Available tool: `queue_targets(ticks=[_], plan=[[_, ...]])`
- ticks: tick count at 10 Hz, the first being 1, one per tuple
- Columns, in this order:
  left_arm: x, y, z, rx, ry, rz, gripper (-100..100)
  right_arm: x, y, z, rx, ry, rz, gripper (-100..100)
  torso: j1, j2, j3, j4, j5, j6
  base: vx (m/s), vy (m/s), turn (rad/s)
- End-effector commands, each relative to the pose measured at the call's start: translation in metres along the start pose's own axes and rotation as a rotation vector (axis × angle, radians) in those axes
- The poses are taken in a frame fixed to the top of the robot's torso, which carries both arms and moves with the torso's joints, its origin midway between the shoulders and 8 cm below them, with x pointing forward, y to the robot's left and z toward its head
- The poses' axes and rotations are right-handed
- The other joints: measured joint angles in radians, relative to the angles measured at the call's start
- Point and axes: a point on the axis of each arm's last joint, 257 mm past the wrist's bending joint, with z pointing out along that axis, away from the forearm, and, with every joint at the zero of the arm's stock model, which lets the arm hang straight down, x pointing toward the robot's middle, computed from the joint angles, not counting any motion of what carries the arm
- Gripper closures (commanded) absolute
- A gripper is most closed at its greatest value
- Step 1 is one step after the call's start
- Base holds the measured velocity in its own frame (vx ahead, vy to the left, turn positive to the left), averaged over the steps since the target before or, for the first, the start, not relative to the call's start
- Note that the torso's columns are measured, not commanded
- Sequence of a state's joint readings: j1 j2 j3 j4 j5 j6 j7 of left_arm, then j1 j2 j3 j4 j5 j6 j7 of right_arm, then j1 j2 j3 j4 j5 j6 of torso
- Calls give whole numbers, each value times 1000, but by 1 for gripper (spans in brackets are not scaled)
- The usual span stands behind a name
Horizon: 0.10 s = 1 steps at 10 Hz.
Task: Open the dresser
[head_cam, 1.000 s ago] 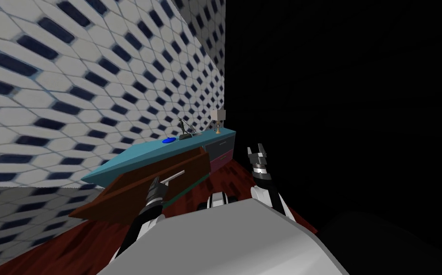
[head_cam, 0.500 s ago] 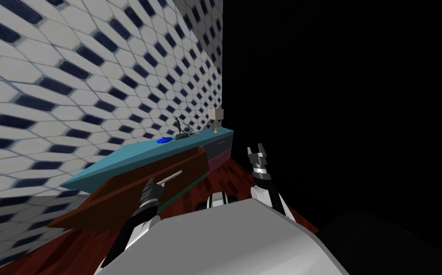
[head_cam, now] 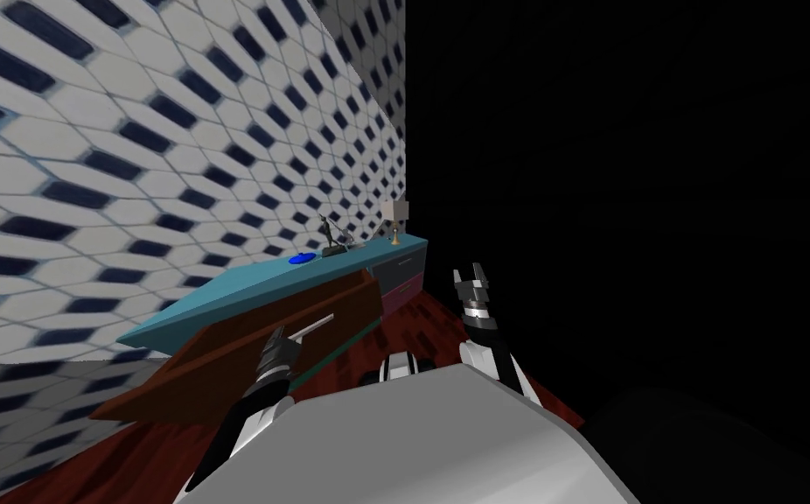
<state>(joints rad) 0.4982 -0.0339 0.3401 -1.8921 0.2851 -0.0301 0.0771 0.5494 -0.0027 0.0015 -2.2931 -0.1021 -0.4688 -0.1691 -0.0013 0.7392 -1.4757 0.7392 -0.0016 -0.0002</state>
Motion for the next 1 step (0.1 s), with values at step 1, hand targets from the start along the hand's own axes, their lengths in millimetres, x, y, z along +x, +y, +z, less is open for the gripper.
queue_targets(ticks=[1], plan=[[0,1,0,-2,0,0,0,0,0,0,0,0,0,0,0,0,0,0,0,0,0,0,0]])
